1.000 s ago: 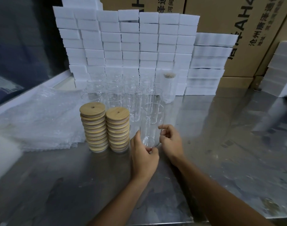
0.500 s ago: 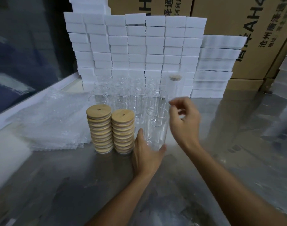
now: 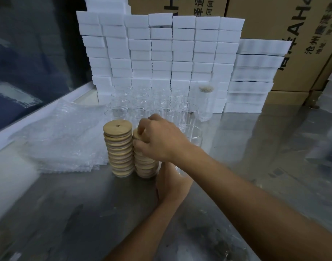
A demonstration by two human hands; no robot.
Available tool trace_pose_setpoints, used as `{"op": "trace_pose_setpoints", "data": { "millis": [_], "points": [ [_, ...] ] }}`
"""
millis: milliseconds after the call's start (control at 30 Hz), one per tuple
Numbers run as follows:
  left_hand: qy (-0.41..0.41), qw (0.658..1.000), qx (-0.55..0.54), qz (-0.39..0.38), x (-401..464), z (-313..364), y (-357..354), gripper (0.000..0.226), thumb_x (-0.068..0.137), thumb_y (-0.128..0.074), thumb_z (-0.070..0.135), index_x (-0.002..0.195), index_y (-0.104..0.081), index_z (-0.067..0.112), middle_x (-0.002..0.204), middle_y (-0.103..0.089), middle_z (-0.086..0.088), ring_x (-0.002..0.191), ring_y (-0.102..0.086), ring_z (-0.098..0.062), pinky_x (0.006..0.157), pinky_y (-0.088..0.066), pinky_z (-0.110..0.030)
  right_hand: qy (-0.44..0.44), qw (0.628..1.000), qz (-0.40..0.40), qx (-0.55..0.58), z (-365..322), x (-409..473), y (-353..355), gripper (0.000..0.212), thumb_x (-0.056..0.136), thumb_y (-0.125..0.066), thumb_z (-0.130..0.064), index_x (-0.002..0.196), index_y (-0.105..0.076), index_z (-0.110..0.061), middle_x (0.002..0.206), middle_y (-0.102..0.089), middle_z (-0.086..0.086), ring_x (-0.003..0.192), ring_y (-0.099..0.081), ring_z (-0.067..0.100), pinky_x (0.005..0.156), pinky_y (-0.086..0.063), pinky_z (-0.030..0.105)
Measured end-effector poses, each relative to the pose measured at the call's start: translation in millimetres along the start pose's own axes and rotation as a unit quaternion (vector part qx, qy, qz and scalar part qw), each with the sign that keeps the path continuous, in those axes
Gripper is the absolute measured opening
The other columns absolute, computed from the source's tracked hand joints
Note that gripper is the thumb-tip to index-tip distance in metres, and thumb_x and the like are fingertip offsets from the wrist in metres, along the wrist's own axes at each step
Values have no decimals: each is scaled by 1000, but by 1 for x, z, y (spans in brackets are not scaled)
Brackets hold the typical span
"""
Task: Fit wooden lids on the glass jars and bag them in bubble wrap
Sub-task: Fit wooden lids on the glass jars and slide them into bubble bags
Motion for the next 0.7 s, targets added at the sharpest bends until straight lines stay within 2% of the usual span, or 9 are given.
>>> {"op": "trace_pose_setpoints", "data": {
  "millis": [100,133,200,267,333,400,533,600,700],
  "points": [
    [-20,1000,-16,-6,-1,3,1,40,82,-66,12,121,-58,7,112,-62,-9,108,-59,-29,77,-32,-23,-14,1000,-3,22,3,4,-1,33,90,-66,-37,114,-58,-17,110,-58,7,97,-60,29,76,-43,34],
    [-32,999,-26,-9,-2,5,2,42,80,-67,18,120,-58,10,110,-62,-5,107,-59,-28,77,-33,-23,-14,1000,2,26,5,4,-1,33,89,-68,-37,113,-59,-16,108,-59,7,97,-59,28,75,-41,33],
    [-69,997,-30,-16,-4,9,4,48,66,-60,49,108,-56,24,94,-56,14,100,-59,-17,73,-35,-24,-9,999,23,44,7,1,3,32,87,-71,-37,109,-61,-16,103,-62,6,96,-59,26,74,-42,33],
    [-92,995,-40,-28,-4,10,3,55,53,-52,64,98,-51,33,87,-55,19,94,-61,-11,68,-40,-27,0,996,52,67,11,-6,11,33,86,-73,-40,106,-62,-17,100,-65,4,94,-60,24,78,-48,36],
    [-96,994,-44,-39,-3,8,1,62,49,-60,68,101,-51,35,95,-62,18,94,-62,-7,70,-49,-30,8,991,85,103,18,-16,20,32,83,-76,-41,100,-63,-17,96,-67,1,91,-61,20,80,-51,39],
    [-102,993,-35,-49,-3,7,-1,73,47,-67,73,109,-49,38,103,-62,20,95,-61,-4,75,-51,-30,11,982,133,132,30,-28,33,30,81,-78,-38,95,-64,-16,91,-68,-2,86,-62,16,79,-51,37],
    [-127,990,-48,-33,-2,8,-2,72,44,-70,74,102,-44,38,98,-54,17,89,-55,-8,72,-47,-27,-21,962,229,148,64,-52,55,27,81,-79,-34,94,-65,-16,92,-70,-6,84,-60,6,77,-48,24],
    [-129,988,-79,-28,-1,7,-3,68,43,-75,69,94,-43,38,92,-52,13,83,-53,-11,70,-50,-32,-38,960,241,140,80,-62,57,23,83,-78,-32,96,-67,-16,93,-71,-8,87,-60,5,79,-46,19],
    [-138,983,-121,-15,-1,7,-4,65,42,-79,60,89,-42,36,85,-46,15,77,-49,-9,67,-48,-32,-52,963,222,140,95,-74,52,20,87,-77,-29,101,-74,-17,97,-73,-8,92,-61,3,80,-43,9]
  ]
}}
Point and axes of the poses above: each hand's wrist, its own x-axis towards the middle knuckle, its own y-axis out of the back of the hand, z = x × y, the point moved 4 cm from there along x, towards the middle knuckle
